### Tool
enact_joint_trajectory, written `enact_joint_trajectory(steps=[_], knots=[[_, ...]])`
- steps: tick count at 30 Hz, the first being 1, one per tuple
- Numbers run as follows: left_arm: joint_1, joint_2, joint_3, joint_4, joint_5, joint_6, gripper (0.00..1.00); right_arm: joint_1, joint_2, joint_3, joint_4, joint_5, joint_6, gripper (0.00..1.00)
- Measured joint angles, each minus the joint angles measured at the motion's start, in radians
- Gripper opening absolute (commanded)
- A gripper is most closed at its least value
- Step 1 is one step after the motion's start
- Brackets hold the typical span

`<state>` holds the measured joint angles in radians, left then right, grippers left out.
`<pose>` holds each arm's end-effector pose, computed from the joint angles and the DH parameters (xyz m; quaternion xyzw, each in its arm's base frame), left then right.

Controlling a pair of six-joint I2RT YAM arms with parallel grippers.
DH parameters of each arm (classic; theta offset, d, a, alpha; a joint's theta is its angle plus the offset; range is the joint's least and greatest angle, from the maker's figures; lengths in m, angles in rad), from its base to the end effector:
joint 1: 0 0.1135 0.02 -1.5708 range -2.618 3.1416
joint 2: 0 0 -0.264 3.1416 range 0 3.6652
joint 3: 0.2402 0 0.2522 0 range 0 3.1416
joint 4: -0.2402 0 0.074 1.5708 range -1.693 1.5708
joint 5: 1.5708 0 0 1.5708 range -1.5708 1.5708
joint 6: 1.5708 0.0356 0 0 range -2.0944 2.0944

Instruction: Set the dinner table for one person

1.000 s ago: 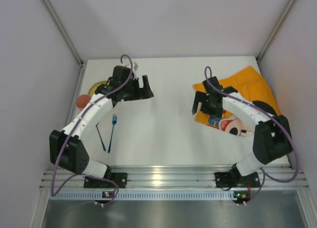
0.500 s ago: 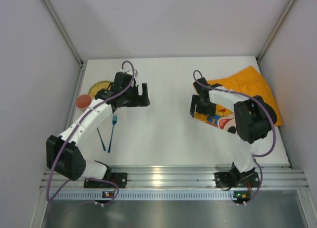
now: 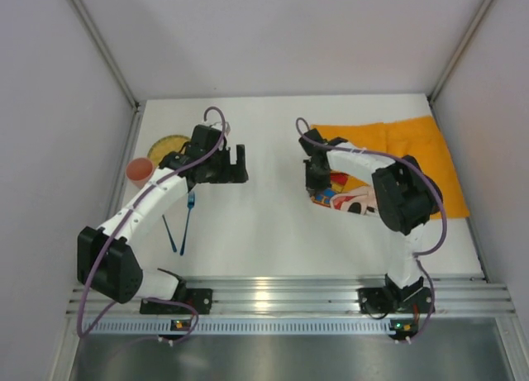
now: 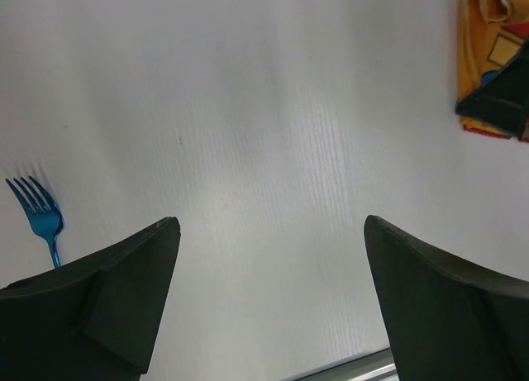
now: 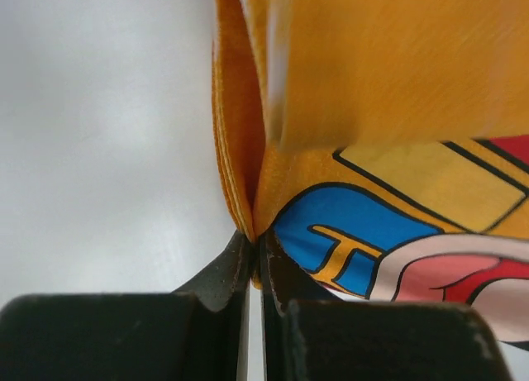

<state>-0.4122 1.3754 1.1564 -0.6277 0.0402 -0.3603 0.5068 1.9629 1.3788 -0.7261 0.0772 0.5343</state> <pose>0.2683 -0.1189 0.2957 0.0314 0.9345 -0.1508 0.3210 0.3393 0.1852 0.1666 0.0186 0.9906 0.0314 0.1317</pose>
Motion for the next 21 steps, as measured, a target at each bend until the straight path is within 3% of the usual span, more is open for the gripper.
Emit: enact_joint_trajectory(steps=[4, 5, 6, 7, 10, 13, 21], knots=[[0.0, 0.008, -0.005, 0.001, -0.014, -0.008, 0.98, 0.18, 0.1, 0.165, -0.005, -0.198, 0.0, 0.0], [0.0, 0.009, -0.008, 0.001, -0.024, -0.011, 0.98, 0.234, 0.135, 0.235, -0.007, -0.253, -0.003, 0.13], [0.0, 0.01, -0.011, 0.0, -0.033, -0.013, 0.98, 0.284, 0.164, 0.3, -0.003, -0.307, -0.003, 0.84], [0.0, 0.01, -0.013, 0.0, -0.044, -0.018, 0.99, 0.335, 0.191, 0.374, -0.01, -0.359, -0.01, 1.0], [0.027, -0.039, -0.011, -0.024, -0.115, -0.035, 0.98, 0.37, 0.231, 0.453, -0.087, -0.389, -0.03, 1.0], [0.018, -0.034, -0.013, -0.027, -0.137, -0.052, 0.98, 0.357, 0.2, 0.43, -0.116, -0.383, -0.034, 1.0], [-0.071, -0.008, -0.036, 0.165, 0.089, -0.156, 0.99, 0.235, -0.138, 0.017, -0.02, -0.359, -0.045, 1.0]])
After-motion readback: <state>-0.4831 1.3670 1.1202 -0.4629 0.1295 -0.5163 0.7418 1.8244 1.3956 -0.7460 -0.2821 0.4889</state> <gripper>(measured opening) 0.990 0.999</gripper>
